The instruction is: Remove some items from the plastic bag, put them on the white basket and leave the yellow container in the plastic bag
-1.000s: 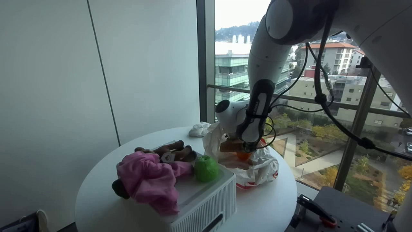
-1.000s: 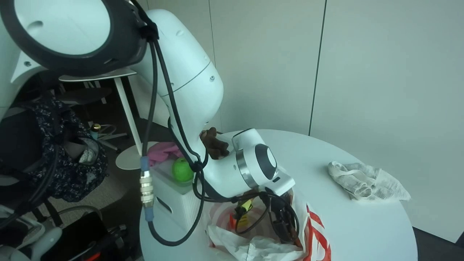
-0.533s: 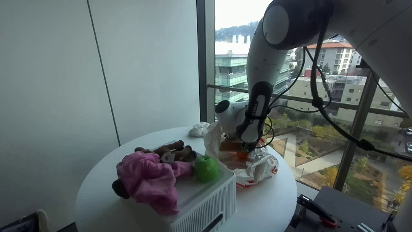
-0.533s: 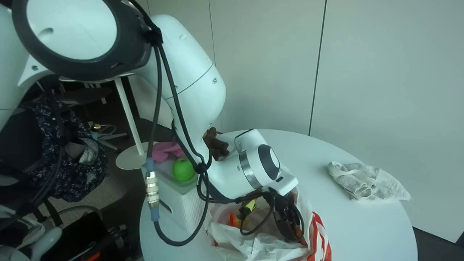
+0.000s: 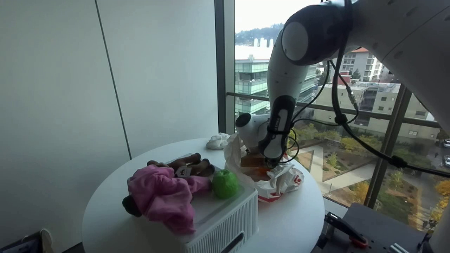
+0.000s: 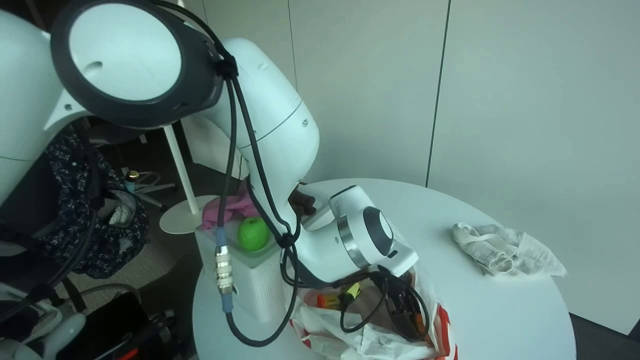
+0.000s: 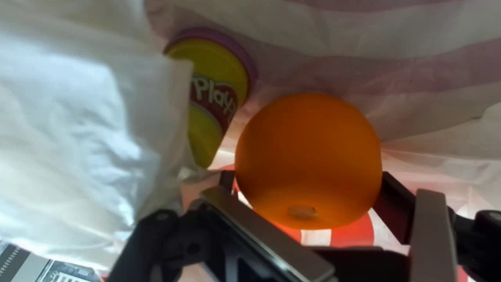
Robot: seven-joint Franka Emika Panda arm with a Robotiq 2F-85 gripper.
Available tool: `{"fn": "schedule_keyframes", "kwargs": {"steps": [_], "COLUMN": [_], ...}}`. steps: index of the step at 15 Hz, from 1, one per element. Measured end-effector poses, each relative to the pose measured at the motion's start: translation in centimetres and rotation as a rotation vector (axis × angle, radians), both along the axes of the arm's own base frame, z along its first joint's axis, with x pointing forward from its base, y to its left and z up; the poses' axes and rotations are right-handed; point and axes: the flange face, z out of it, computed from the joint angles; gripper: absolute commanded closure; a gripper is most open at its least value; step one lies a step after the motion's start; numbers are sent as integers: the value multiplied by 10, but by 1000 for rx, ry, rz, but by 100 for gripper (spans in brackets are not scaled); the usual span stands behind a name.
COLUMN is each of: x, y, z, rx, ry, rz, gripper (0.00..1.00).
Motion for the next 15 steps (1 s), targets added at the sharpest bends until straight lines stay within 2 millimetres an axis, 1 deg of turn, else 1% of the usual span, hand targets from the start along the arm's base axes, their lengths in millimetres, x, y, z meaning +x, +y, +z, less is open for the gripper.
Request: {"fn": "schedule_keyframes", "kwargs": {"steps": [4, 7, 10, 15], "x": [4, 5, 0, -7], "y": [1, 12, 36, 80], "z": [4, 16, 45, 112], "rx": [-1, 30, 77, 225], "ry": [-10, 33, 161, 386], "rz": [11, 49, 115, 220], "gripper": [43, 43, 43, 43]}}
